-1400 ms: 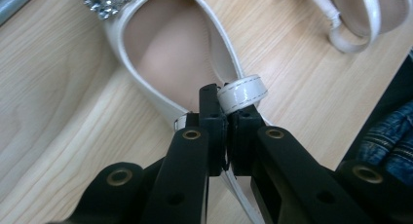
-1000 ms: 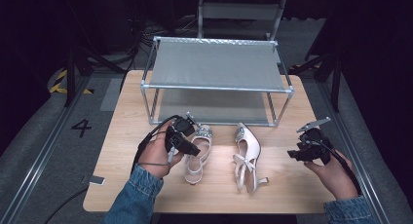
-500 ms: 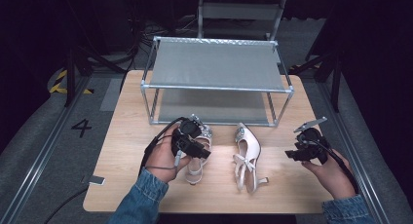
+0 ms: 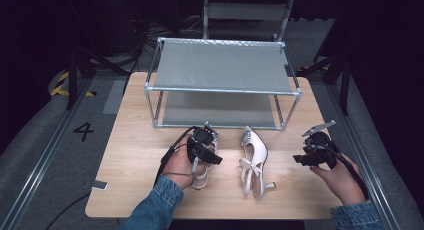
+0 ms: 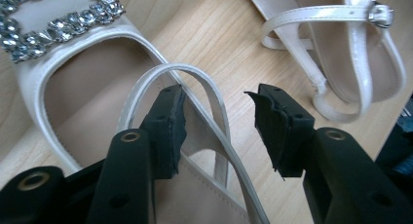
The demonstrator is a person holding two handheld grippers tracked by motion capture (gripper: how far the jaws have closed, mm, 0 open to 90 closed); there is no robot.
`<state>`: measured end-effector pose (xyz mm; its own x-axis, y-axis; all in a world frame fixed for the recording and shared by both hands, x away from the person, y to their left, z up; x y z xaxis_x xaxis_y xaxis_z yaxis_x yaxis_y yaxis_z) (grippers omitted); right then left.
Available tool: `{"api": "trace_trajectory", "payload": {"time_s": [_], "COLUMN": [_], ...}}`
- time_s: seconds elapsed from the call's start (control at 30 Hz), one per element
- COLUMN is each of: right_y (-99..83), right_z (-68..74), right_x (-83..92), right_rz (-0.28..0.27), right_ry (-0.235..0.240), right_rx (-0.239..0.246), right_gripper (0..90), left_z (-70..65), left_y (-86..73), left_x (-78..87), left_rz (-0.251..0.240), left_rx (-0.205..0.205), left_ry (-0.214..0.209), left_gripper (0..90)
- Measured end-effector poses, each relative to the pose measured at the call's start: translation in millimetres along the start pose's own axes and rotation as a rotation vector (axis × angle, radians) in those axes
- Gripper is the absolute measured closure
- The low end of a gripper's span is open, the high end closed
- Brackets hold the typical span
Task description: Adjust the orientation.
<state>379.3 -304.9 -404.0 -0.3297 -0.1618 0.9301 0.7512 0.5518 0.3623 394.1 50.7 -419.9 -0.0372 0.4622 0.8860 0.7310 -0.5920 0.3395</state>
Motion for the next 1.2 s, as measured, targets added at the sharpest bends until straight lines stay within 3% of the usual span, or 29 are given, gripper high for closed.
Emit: {"api": "trace_trajectory", "payload": {"time_s": [0.17, 0.43, 0.53, 0.67, 0.93, 1.13, 1.2], "right_y": [-0.2, 0.0, 0.0, -0.2, -0.5, -0.1, -0.1], "right_z": [-0.1, 0.4, 0.6, 0.1, -0.6, -0.9, -1.6], "right_x": [-1.5, -5.2, -5.0, -4.3, -4.3, -4.1, -3.3], "right_rz": [0.003, 0.014, 0.013, 0.009, 0.009, 0.008, 0.004], "right_ry": [0.003, 0.01, 0.009, 0.007, 0.004, 0.004, 0.002], "right_rx": [-0.001, -0.001, 0.001, 0.001, 0.002, 0.003, 0.004], "right_gripper": [46.8, 46.9, 46.9, 46.8, 46.8, 46.6, 46.6], "left_z": [0.6, 1.7, 2.8, 2.6, -2.1, 1.1, 2.9], "left_y": [1.2, 2.0, 1.1, -0.4, -2.3, -1.8, -0.2], "left_x": [-9.1, -12.5, -8.6, -5.7, 13.7, 28.1, 32.4], "left_rz": [0.016, 0.031, 0.025, 0.029, 0.028, 0.0, -0.02], "left_rx": [0.019, 0.01, 0.021, 0.029, -0.007, 0.0, 0.001], "left_ry": [0.042, 0.062, 0.079, 0.089, 0.178, 0.197, 0.187], "left_gripper": [59.7, 64.1, 77.1, 83.2, 85.6, 85.7, 85.7]}}
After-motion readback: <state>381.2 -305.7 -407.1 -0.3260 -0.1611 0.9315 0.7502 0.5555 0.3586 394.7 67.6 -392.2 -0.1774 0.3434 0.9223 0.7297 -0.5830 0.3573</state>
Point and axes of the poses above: each handheld gripper's, and its own axes: x roughly backward along the jaws, y roughly out of its top, z roughly to its left, the point moved 1 cm from there along -x, roughly forward along the jaws, and after that the axes turned 4 degrees about z, right-handed, at the moved point
